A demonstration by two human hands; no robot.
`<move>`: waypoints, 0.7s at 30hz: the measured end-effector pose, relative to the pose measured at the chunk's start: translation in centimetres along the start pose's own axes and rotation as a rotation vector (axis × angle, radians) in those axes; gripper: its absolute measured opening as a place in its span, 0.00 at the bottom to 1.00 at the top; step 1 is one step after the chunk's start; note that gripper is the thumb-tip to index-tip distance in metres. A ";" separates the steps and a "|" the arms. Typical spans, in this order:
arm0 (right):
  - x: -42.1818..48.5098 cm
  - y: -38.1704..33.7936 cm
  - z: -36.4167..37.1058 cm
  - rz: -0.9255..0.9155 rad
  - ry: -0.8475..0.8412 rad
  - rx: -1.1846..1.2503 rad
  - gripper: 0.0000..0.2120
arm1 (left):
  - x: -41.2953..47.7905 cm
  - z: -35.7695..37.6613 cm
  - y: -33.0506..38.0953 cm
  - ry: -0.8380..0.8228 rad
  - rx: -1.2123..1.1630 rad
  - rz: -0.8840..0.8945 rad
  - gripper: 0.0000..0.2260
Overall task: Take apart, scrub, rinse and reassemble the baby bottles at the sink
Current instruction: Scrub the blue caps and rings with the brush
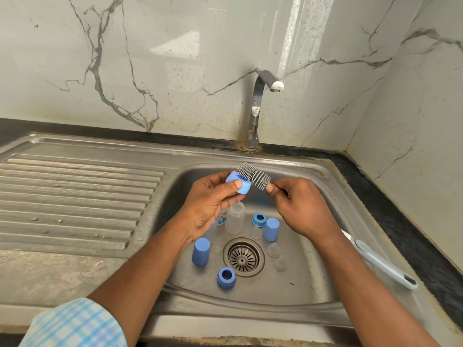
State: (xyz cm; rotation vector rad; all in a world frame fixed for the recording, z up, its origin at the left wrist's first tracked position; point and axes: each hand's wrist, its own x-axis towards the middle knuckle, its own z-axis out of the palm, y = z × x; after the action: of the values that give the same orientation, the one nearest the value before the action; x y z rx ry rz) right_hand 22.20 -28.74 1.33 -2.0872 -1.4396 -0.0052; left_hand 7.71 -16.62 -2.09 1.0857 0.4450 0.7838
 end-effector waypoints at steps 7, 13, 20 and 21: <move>-0.2 -0.4 -0.3 -0.020 -0.104 0.046 0.22 | 0.2 -0.4 0.0 0.058 0.072 0.004 0.08; 0.3 0.7 0.2 0.030 -0.027 -0.049 0.15 | -0.6 0.5 -0.4 -0.102 0.117 -0.050 0.09; 0.2 0.4 0.7 0.057 -0.005 -0.129 0.13 | -0.3 0.1 -0.1 -0.078 0.144 -0.073 0.09; 0.2 0.3 0.6 0.067 0.018 -0.098 0.13 | -0.1 -0.1 0.0 -0.051 0.151 -0.075 0.09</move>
State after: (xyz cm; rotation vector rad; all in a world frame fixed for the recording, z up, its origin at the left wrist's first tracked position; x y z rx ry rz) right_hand 22.33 -28.37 0.76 -2.2081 -1.3836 -0.0687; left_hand 7.59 -16.63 -2.15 1.2201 0.5053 0.6634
